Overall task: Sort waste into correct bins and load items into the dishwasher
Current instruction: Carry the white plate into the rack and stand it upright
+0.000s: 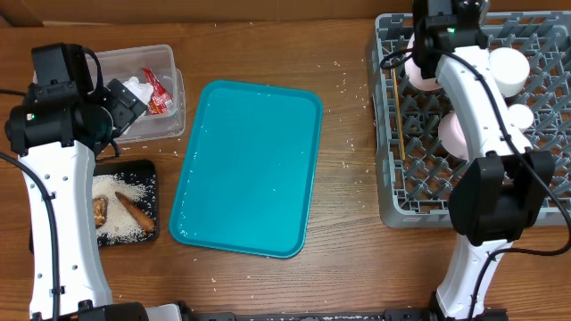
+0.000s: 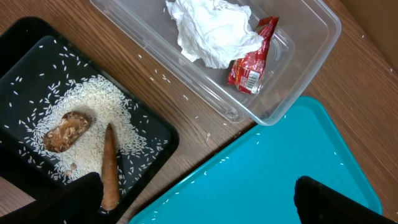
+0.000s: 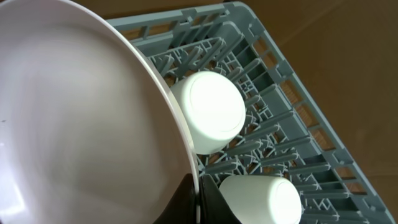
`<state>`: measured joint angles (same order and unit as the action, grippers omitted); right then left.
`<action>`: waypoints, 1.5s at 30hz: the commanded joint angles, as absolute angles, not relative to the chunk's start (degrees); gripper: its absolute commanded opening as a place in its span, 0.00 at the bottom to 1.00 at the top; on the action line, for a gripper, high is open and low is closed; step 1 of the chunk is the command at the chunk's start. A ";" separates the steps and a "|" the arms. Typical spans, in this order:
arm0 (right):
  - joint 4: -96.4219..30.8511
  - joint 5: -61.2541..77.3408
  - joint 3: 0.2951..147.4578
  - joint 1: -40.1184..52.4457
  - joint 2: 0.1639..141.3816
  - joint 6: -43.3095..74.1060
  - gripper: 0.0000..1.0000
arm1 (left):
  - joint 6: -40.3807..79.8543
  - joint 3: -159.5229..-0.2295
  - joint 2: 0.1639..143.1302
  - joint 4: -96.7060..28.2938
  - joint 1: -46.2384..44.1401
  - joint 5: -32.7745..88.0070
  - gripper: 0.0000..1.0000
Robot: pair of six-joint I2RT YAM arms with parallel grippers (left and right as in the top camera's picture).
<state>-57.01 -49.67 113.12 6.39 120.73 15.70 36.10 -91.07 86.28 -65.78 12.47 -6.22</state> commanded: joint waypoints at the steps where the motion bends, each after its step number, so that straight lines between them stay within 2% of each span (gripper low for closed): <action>1: -56.86 -54.30 112.97 8.67 120.53 15.62 0.04 | 36.86 -91.18 86.26 -65.76 12.34 -6.15 1.00; 3: -57.71 -54.85 113.45 9.87 120.38 15.62 0.08 | 36.86 -91.18 86.26 -65.76 12.34 -6.15 1.00; 4: -58.26 -54.81 113.69 10.37 120.20 15.81 0.15 | 36.86 -91.18 86.26 -65.76 12.34 -6.15 1.00; 5: -59.00 -54.83 113.99 10.94 119.98 16.58 0.33 | 36.86 -91.18 86.26 -65.76 12.34 -6.15 1.00; 8: -61.89 -54.76 115.26 12.80 118.41 20.38 0.50 | 36.86 -91.18 86.26 -65.76 12.34 -6.15 1.00; 9: -63.83 -53.63 116.11 13.76 116.66 23.44 0.73 | 36.86 -91.18 86.26 -65.76 12.34 -6.15 1.00; 10: -65.01 -52.03 116.64 14.20 115.44 24.80 0.82 | 36.86 -91.18 86.26 -65.76 12.34 -6.15 1.00; 17: -71.94 -31.94 118.85 14.39 102.35 31.73 1.00 | 36.86 -91.18 86.26 -65.76 12.34 -6.15 1.00; 23: -80.01 -23.88 118.85 14.57 88.64 31.86 1.00 | 36.86 -91.18 86.26 -65.76 12.34 -6.15 1.00; 29: -97.03 -21.52 116.64 14.59 77.14 40.21 1.00 | 36.86 -91.18 86.26 -65.76 12.34 -6.15 1.00; 34: -96.99 -19.18 105.27 16.34 67.07 41.45 1.00 | 36.86 -91.18 86.26 -65.76 12.34 -6.15 1.00; 39: -97.01 -14.72 88.92 17.15 56.55 53.25 1.00 | 36.86 -91.18 86.26 -65.76 12.34 -6.15 1.00; 45: -96.97 -7.92 80.16 17.15 53.80 56.38 1.00 | 36.86 -91.18 86.26 -65.76 12.34 -6.15 1.00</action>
<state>-97.47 -12.27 82.67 16.82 53.80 52.69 36.10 -91.07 86.28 -65.78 12.47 -6.15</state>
